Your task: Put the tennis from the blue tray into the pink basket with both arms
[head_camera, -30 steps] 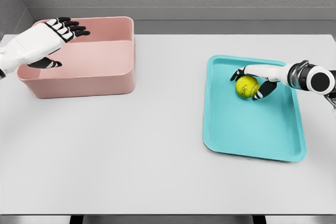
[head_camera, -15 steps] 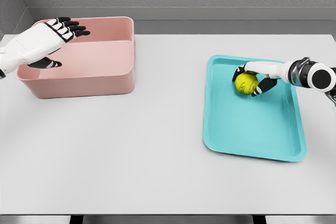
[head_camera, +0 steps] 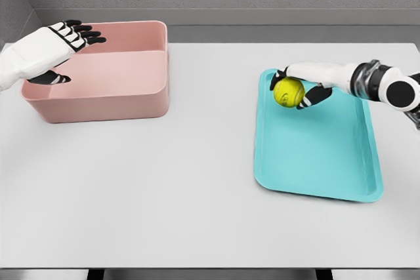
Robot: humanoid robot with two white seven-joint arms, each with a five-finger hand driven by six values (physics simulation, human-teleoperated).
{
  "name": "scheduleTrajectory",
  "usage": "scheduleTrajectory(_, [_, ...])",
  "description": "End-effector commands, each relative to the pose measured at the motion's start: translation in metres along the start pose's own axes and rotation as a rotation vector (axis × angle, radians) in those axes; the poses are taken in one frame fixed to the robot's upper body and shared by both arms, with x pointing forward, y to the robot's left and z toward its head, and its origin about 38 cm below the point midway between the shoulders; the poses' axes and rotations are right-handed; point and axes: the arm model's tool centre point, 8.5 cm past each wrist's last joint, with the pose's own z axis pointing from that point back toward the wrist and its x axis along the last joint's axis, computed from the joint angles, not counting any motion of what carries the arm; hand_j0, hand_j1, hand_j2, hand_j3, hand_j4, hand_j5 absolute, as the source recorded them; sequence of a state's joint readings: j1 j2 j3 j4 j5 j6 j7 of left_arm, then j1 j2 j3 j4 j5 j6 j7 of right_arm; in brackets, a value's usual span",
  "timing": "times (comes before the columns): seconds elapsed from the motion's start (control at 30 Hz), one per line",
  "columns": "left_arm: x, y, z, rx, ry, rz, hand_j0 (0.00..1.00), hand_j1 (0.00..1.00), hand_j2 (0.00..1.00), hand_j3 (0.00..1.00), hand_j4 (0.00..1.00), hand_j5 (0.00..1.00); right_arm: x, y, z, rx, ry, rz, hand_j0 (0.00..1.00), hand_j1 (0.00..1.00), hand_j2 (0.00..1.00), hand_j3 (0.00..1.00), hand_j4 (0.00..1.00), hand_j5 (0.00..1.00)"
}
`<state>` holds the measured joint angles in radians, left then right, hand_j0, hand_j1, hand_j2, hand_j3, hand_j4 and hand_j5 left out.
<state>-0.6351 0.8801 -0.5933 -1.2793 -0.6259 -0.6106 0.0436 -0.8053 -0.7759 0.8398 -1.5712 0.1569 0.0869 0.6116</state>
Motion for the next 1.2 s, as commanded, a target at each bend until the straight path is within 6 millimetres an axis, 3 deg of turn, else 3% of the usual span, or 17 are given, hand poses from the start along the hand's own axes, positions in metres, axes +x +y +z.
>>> scheduleTrajectory(0.0, [-0.001,0.002,0.001,0.006,0.002,0.004,1.0,1.0,1.0,1.0,1.0,1.0,0.021,-0.003,0.002,-0.012,-0.055,0.034,0.57,0.57,0.57,0.57,0.57,0.57])
scheduleTrajectory(0.23, [-0.004,0.003,0.005,0.0,0.008,-0.001,1.0,1.0,1.0,1.0,1.0,1.0,0.063,-0.004,0.007,-0.028,-0.165,0.099,0.57,0.57,0.57,0.57,0.57,0.57])
scheduleTrajectory(0.3, [-0.004,0.003,0.005,0.0,0.008,-0.001,1.0,1.0,1.0,1.0,1.0,1.0,0.066,-0.003,0.005,-0.024,-0.176,0.101,0.57,0.57,0.57,0.57,0.57,0.57])
scheduleTrajectory(0.47, [-0.004,0.006,0.005,0.006,0.008,-0.004,1.0,1.0,1.0,1.0,1.0,1.0,0.089,0.0,-0.009,-0.021,-0.24,0.097,0.57,0.57,0.57,0.57,0.57,0.57])
scheduleTrajectory(0.87, [-0.003,0.005,0.005,0.006,0.007,-0.004,1.0,1.0,1.0,1.0,1.0,1.0,0.166,0.022,-0.049,0.049,-0.418,0.128,0.57,0.57,0.57,0.57,0.57,0.57])
scheduleTrajectory(1.17, [-0.002,0.004,0.004,0.004,0.003,-0.003,1.0,1.0,1.0,1.0,1.0,1.0,0.191,0.02,-0.064,0.063,-0.426,0.126,0.57,0.57,0.57,0.57,0.57,0.57])
